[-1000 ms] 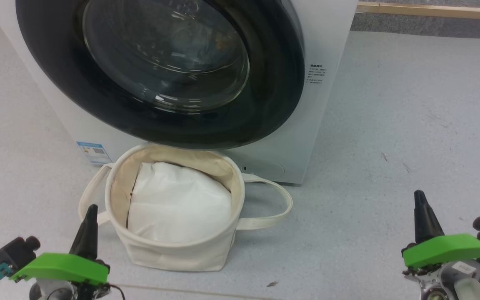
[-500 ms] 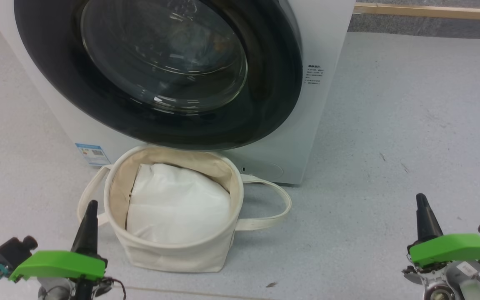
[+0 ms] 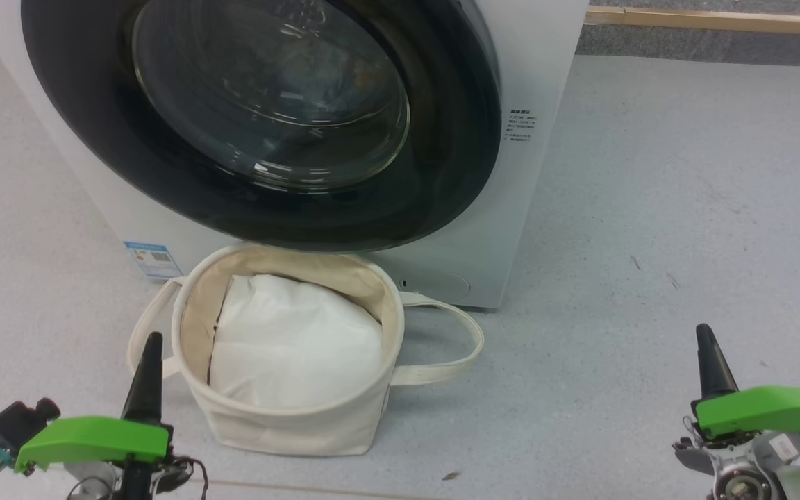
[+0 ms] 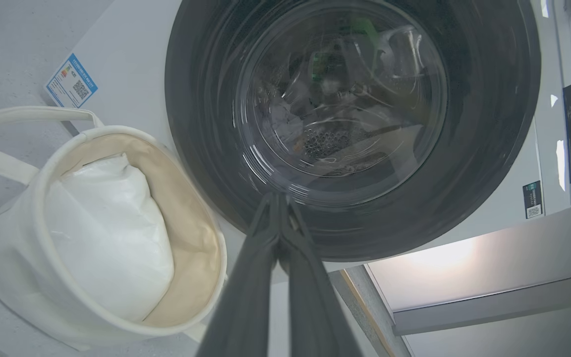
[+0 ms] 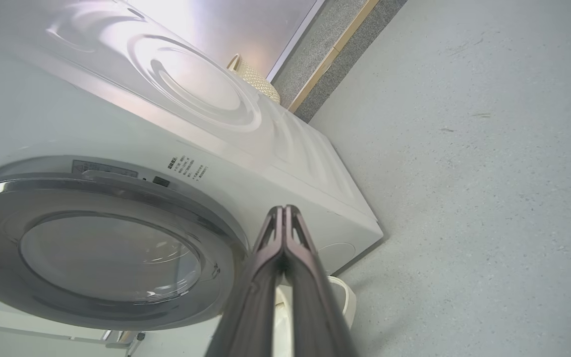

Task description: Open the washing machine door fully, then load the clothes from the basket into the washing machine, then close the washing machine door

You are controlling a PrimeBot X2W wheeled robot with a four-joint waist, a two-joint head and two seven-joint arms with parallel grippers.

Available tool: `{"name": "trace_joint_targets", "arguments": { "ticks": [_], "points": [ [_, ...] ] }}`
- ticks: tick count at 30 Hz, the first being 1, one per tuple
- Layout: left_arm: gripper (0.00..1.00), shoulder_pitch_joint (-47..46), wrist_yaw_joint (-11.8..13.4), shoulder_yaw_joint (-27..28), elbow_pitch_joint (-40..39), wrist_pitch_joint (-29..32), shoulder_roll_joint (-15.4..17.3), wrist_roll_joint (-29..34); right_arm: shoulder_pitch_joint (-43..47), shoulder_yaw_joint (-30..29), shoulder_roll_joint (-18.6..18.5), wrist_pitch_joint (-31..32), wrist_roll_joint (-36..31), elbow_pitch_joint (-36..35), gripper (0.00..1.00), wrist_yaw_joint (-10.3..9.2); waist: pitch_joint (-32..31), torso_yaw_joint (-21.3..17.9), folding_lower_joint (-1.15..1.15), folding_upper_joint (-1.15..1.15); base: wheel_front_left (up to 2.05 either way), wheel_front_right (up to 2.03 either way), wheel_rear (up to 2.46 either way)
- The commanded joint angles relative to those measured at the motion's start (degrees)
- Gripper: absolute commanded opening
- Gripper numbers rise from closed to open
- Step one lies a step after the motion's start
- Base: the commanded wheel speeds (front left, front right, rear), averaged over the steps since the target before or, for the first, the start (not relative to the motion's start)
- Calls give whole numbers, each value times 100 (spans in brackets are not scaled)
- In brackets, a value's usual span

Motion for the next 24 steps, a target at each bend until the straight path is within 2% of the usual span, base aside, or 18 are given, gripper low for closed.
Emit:
{"name": "trace_joint_targets", "arguments": {
  "ticks": [1, 24],
  "points": [
    [0, -82, 9, 171, -243, 44, 35, -130, -261, 4, -3, 54, 169, -150, 0, 1, -2, -3, 0, 1, 0, 0, 0],
    [0, 88, 106, 468, -638, 402, -251, -1202, -289, -152, 72, 407, 1646, -63, 0, 0, -34, -46, 0, 1, 0, 0, 0]
  ]
}}
